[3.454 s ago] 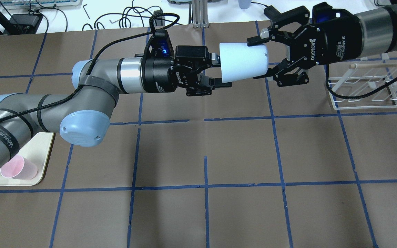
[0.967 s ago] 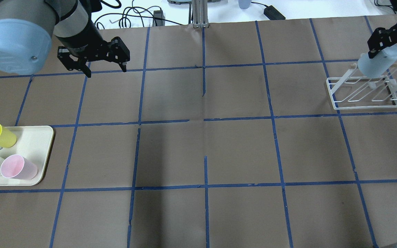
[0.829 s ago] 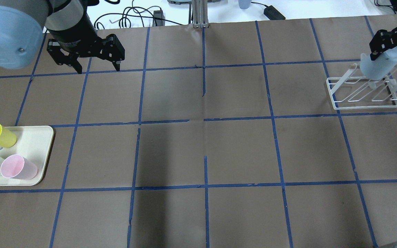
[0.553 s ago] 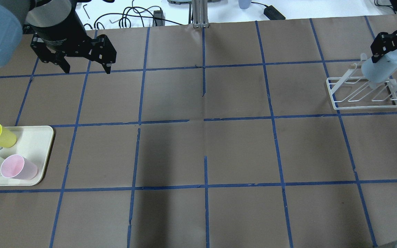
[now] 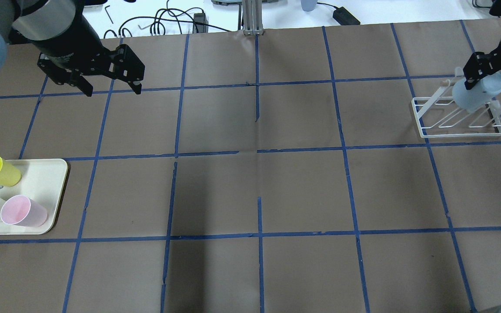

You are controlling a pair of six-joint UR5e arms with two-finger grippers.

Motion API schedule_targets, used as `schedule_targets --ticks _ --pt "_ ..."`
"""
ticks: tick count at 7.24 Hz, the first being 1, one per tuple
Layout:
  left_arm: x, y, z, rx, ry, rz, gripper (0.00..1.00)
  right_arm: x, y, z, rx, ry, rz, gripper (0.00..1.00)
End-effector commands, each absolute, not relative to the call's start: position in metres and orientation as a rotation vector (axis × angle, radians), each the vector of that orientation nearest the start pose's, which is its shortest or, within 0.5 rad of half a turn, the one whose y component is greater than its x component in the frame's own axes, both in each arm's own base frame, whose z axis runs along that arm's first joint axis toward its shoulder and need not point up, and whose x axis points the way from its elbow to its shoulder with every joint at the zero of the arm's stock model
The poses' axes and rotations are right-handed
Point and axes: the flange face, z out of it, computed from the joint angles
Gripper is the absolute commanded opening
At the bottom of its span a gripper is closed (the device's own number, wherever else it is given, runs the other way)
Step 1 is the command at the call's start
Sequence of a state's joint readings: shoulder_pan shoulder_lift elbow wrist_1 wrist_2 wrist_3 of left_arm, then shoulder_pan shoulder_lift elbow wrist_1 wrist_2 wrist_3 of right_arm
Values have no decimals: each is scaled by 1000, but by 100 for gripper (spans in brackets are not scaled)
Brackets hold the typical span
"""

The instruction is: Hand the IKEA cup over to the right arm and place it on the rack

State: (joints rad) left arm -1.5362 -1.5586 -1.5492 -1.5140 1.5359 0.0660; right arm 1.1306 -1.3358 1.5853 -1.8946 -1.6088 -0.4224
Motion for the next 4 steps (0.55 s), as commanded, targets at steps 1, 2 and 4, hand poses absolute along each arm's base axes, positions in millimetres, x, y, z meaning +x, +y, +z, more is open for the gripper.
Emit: schedule_targets --ticks 1,2,4 --pt "-117 -493 504 55 3174 -167 100 -133 -581 400 29 3235 -96 24" --pt "-117 -500 507 43 3173 -179 100 -132 -578 402 30 3242 -93 24" --pt "-116 -507 521 -85 3169 -159 100 -132 -574 395 32 3224 -24 24"
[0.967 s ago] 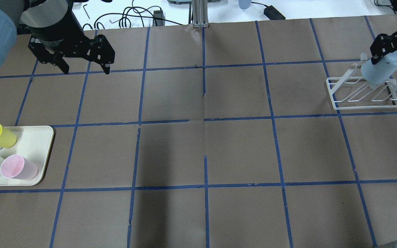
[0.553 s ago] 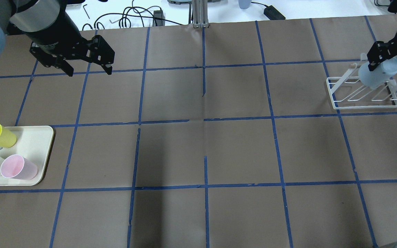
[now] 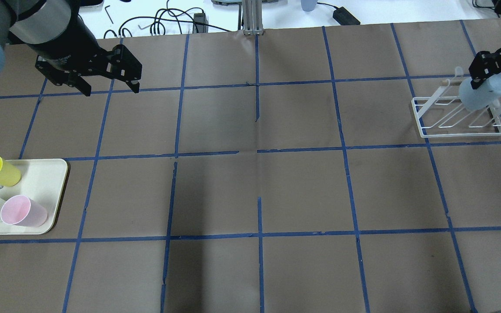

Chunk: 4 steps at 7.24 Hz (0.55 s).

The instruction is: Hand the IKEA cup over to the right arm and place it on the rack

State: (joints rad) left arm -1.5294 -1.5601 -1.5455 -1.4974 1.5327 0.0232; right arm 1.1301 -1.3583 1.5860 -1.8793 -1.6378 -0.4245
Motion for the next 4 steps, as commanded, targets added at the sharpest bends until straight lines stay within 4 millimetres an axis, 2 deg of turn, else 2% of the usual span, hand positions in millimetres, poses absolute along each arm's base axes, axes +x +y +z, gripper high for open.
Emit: schedule_targets --ticks 1,4 --pt "-116 -512 527 -85 3174 -142 100 -131 -573 393 29 3216 4 24" --pt "-118 -514 520 -64 3171 -115 100 -132 -575 384 25 3209 31 23"
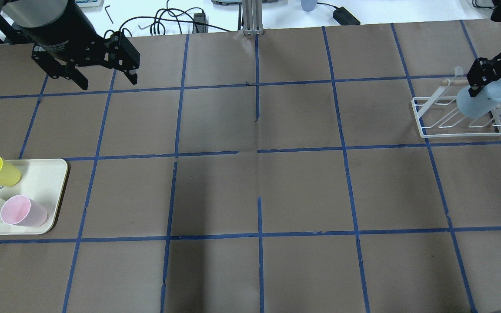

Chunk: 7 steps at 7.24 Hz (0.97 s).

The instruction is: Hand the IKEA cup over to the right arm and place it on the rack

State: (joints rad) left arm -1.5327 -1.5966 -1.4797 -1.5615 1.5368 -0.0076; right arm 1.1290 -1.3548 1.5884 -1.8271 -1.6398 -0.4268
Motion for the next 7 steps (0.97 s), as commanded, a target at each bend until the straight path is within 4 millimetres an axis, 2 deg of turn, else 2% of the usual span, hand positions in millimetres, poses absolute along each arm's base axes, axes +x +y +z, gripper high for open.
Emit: schedule_targets --ticks 1,3,4,5,6,7 --pt "-118 -514 520 -64 3172 -113 100 -134 -579 367 23 3197 74 23" --pt "-118 -514 520 -61 3171 -120 100 -136 -583 359 23 3193 87 24" --pt "-119 -515 519 -56 3171 -123 100 -137 -587 351 23 3188 97 31" --pt "-118 -513 520 -54 3169 -127 100 -139 -593 334 24 3176 129 45" --pt "-118 -513 521 -54 3169 -130 100 -141 -599 325 21 3166 143 78" --pt "-118 -513 521 -51 3169 -130 100 -141 -600 328 21 3167 136 100"
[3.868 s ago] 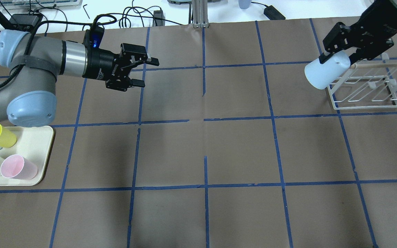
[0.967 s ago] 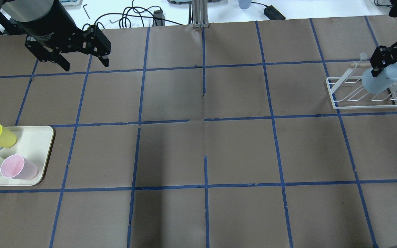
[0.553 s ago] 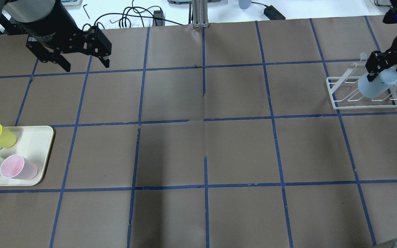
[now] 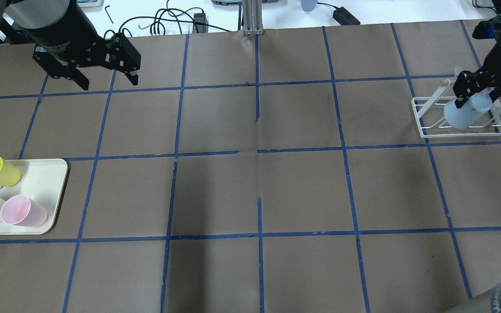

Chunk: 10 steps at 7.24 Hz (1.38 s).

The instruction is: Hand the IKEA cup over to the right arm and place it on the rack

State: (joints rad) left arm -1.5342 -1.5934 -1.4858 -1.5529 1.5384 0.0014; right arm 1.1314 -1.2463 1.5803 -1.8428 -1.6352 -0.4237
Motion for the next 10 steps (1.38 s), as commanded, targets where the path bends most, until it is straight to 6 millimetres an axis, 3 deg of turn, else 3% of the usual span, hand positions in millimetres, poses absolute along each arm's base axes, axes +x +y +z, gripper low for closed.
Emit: schedule_targets --ticks 1,3,5,6,8,10 --pt "-118 -511 522 -47 3169 -135 100 -140 -600 331 19 3168 126 100" --pt "-117 -512 522 -32 3165 -135 100 -134 -598 347 13 3175 90 100" --pt "-117 -511 523 -32 3165 -137 100 -109 -574 411 -5 3208 -28 100" --pt "-117 -510 524 -32 3165 -140 100 -100 -563 433 -12 3216 -61 100" --pt "-117 -507 525 -32 3165 -142 100 -73 -519 491 -10 3210 -105 100" --pt "-116 -509 525 -34 3165 -142 100 -55 -483 526 -15 3207 -102 100"
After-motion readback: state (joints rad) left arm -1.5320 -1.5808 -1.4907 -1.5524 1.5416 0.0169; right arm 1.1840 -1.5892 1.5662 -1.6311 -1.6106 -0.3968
